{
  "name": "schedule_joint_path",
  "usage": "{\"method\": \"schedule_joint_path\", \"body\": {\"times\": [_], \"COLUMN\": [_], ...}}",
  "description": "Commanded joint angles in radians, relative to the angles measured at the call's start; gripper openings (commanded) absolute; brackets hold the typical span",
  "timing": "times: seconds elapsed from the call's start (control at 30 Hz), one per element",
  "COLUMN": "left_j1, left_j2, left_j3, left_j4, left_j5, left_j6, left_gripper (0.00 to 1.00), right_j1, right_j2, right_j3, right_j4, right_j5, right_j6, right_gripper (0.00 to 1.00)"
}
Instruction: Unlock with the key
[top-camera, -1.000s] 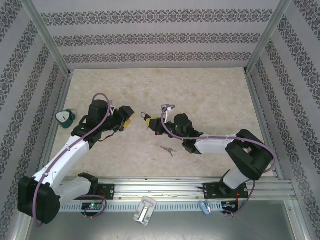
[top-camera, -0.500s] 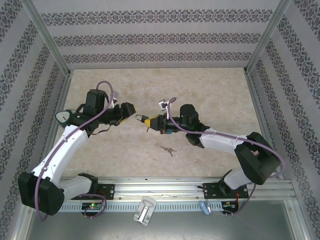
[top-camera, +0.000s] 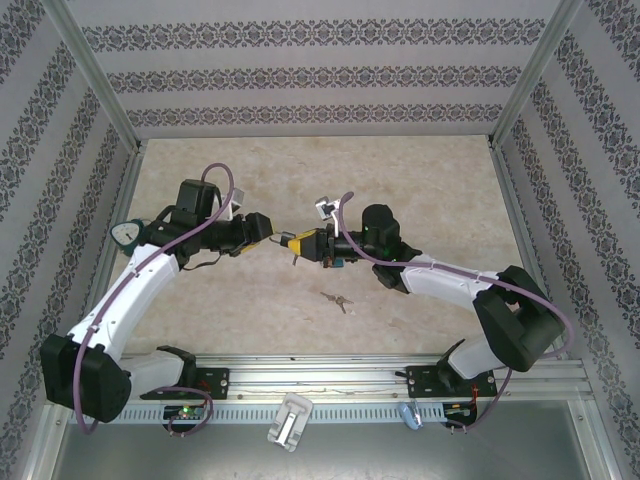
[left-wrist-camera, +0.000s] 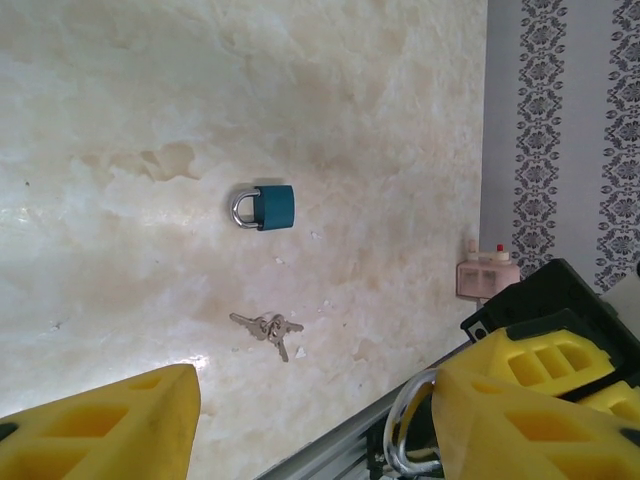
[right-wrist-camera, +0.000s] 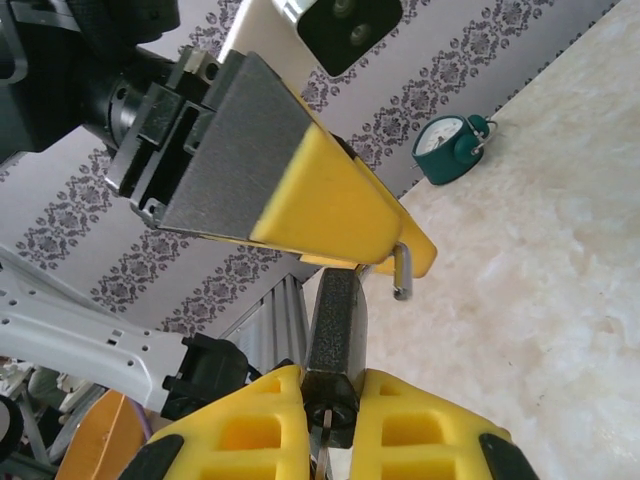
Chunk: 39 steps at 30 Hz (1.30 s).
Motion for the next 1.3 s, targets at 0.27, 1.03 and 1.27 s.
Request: {"method": "schedule_joint_path", "body": {"times": [0.27, 1.03, 1.27], "left_j1": [0.003, -0.026, -0.028], "left_j2": [-0.071, -0.049, -0.079], "left_j3": [0.012, -0.088, -0.117], "left_j4": [0.072, 0.324, 0.34], "left_j5": [-0.041, 0.18, 0.195], "left_j6": [-0.006, -0.108, -0.118], "left_gripper": [0.63, 0.62, 0.58], "right_j1": [-0.009, 0.005, -0.02], "right_j2": [-0.03, -0.01, -0.01], "right_j3": [0.03, 0.031, 0.021], "right_j4": [0.03, 0.105, 0.12], "right_j5": [-0.049, -0.059, -0.012], "right_j6": [-0.016, 0.03, 0.05], "right_gripper": [0.03, 0.03, 0.03]}}
